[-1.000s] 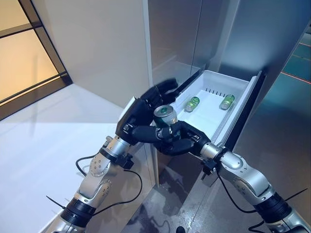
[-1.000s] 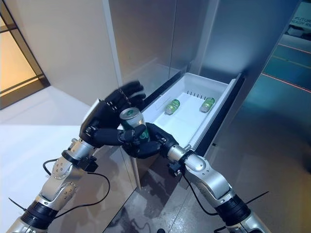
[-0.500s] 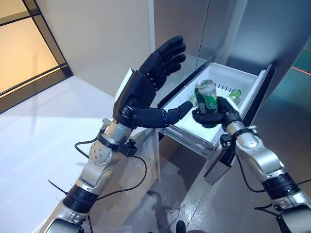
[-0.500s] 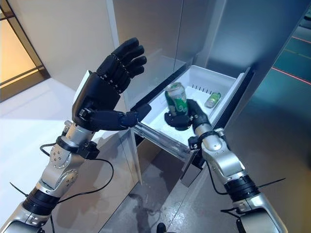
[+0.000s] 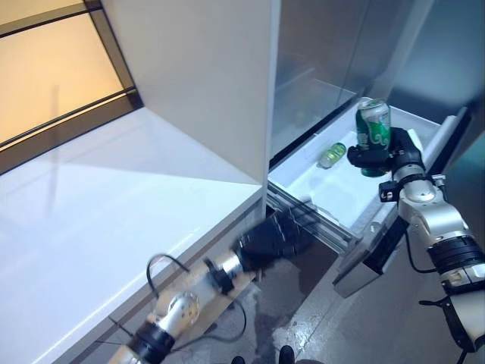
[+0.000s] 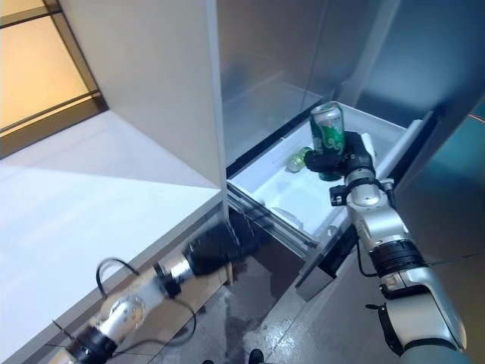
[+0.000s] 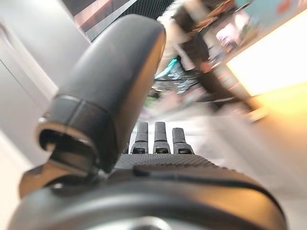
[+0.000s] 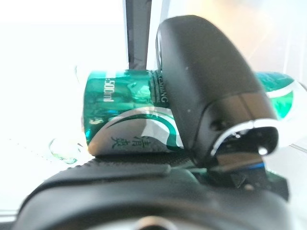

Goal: Put drinks into fridge and close the fridge

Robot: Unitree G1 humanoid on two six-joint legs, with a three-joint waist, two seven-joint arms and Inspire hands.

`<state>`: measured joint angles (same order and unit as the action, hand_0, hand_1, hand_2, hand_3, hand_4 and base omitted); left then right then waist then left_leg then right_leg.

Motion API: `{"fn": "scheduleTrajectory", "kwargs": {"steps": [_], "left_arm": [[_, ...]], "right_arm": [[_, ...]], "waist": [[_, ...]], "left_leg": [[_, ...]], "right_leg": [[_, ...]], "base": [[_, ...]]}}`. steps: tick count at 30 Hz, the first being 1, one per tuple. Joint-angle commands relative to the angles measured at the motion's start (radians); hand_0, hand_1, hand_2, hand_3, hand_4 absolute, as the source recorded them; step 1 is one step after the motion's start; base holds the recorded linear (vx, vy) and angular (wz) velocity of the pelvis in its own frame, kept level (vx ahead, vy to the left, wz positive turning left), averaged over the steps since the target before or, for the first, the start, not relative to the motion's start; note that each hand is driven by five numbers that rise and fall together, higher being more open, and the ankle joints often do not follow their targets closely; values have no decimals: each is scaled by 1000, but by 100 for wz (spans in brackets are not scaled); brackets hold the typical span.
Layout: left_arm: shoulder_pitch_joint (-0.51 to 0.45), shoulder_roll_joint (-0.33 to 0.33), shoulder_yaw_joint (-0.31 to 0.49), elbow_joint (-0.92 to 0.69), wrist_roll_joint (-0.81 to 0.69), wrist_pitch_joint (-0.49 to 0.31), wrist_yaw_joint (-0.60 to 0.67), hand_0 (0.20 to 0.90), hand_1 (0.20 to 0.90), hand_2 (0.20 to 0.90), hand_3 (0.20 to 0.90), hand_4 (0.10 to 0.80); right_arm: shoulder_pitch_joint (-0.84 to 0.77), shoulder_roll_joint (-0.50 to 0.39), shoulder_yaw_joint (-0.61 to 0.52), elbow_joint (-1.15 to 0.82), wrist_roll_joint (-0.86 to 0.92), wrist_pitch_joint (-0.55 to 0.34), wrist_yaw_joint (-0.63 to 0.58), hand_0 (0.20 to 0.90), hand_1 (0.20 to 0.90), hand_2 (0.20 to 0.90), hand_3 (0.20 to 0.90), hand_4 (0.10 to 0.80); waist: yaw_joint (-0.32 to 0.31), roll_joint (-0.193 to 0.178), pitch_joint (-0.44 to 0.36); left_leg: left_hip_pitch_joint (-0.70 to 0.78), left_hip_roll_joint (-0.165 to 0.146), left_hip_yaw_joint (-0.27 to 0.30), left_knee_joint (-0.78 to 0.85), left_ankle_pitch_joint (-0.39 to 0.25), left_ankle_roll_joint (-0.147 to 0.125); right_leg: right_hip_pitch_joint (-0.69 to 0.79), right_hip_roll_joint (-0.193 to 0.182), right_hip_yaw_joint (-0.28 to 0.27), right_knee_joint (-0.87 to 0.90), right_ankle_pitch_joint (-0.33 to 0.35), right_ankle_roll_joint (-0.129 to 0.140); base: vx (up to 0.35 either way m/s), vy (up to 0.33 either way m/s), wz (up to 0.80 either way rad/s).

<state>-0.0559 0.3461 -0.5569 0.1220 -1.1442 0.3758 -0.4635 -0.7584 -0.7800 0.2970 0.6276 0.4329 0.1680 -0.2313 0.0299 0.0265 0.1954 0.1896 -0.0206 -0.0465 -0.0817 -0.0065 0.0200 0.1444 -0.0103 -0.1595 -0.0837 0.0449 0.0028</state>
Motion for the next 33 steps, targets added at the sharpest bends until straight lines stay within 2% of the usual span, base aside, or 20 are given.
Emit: {"fn": "scheduleTrajectory", "kwargs": {"steps": [1,3,5,7,8,13,14,15,18,20,24,25,29,33], "left_arm": [[52,-35,-65,-47,-66,94,-169,900,900,900,900,800],[79,-36,-93,1,16,138,-199,900,900,900,900,800],[89,-22,-125,54,116,124,-238,900,900,900,900,800],[97,-8,-158,130,227,61,-258,900,900,900,900,800],[102,-4,-169,173,304,0,-252,900,900,900,900,800],[79,6,-168,386,437,-189,-82,900,900,900,900,800],[61,8,-139,467,484,-230,-46,900,900,900,900,800],[59,6,-139,470,485,-231,-46,900,900,900,900,800],[28,17,-67,591,598,-295,34,900,900,900,900,800],[0,25,7,682,668,-324,87,900,900,900,900,800],[-36,42,114,773,745,-330,161,900,900,900,900,800],[-40,44,120,781,750,-333,163,900,900,900,900,800],[-52,64,208,819,716,-308,196,900,900,900,900,800],[-54,72,251,829,675,-293,197,900,900,900,900,800]], "right_arm": [[-339,-137,11,62,-9,-211,-34,300,300,300,200,100],[-360,-142,26,132,-38,-197,-24,300,300,300,200,100],[-379,-148,44,186,-56,-171,-16,300,300,300,200,100],[-384,-160,47,260,-77,-159,24,300,300,300,200,100],[-381,-164,50,291,-94,-144,45,300,300,300,200,100],[-360,-155,68,357,-154,-75,112,300,300,300,200,100],[-352,-154,72,360,-171,-47,126,300,300,300,200,100],[-353,-154,72,359,-171,-46,126,300,300,300,200,100],[-331,-147,70,359,-183,-12,125,300,300,300,200,100],[-319,-143,70,350,-200,28,124,300,300,300,200,100],[-307,-146,76,341,-249,74,154,300,300,300,200,100],[-308,-146,77,342,-254,74,157,300,300,300,200,100],[-328,-156,118,364,-336,116,242,300,300,300,200,100],[-349,-167,153,392,-385,136,310,300,300,300,200,100]], "waist": [[61,-69,-83],[74,-68,-70],[83,-67,-56],[88,-61,-41],[90,-58,-33],[95,-48,16],[97,-46,40],[97,-46,39],[102,-39,84],[108,-33,112],[113,-18,156],[113,-17,159],[116,1,193],[121,6,203]], "left_leg": [[-66,-42,2,116,-79,-1],[-81,-40,-1,119,-73,-3],[-97,-37,-2,121,-67,-5],[-115,-33,-4,118,-57,-7],[-125,-31,-5,117,-52,-8],[-166,-26,-10,125,-38,-10],[-188,-26,-10,134,-34,-10],[-190,-26,-10,135,-34,-10],[-229,-25,-11,154,-29,-9],[-255,-24,-12,164,-23,-8],[-297,-23,-13,176,-11,-9],[-301,-23,-13,178,-10,-9],[-339,-20,-7,187,1,-11],[-356,-20,-6,197,3,-11]], "right_leg": [[-7,6,12,153,-150,26],[-15,3,-1,160,-151,24],[-29,2,-12,169,-152,21],[-45,3,-18,173,-151,20],[-55,3,-21,177,-151,20],[-96,4,-25,195,-151,14],[-115,6,-27,200,-148,10],[-117,5,-27,201,-148,10],[-152,8,-27,210,-142,4],[-175,10,-28,217,-137,1],[-218,9,-31,230,-127,-1],[-222,9,-31,232,-126,-1],[-268,6,-37,254,-122,-3],[-288,3,-41,270,-126,-6]], "base": [[34,-33,26],[21,-45,26],[-17,-50,30],[-27,-50,30],[-18,-39,21],[-45,-43,18],[-87,-47,14],[-103,-54,18],[-80,-53,13],[-72,-52,8],[-78,-24,4],[-97,7,3],[-69,10,1],[-9,2,0]]}}
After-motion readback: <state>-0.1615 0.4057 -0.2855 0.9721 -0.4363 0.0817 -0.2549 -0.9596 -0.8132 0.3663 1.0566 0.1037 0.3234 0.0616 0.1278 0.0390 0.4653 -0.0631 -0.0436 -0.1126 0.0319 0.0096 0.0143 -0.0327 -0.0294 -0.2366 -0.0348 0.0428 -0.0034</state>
